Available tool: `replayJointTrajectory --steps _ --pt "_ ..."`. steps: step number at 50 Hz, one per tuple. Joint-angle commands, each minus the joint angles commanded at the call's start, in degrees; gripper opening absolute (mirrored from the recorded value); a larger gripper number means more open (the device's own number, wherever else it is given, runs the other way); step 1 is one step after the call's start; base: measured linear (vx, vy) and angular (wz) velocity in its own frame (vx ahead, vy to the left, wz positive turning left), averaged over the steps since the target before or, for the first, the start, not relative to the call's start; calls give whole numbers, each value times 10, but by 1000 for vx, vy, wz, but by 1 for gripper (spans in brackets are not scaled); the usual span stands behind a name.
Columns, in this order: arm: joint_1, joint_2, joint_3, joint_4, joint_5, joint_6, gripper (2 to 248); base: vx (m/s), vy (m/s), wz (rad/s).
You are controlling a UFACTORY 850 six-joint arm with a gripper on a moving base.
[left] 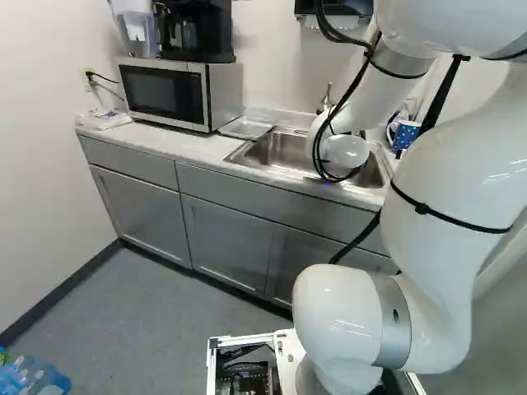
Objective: Rinse the cup and place it in the tray
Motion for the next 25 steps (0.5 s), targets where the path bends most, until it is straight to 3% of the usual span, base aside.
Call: replayJointTrajectory --steps 25 --pt "39 10 10 0 0 0 126 0 0 0"
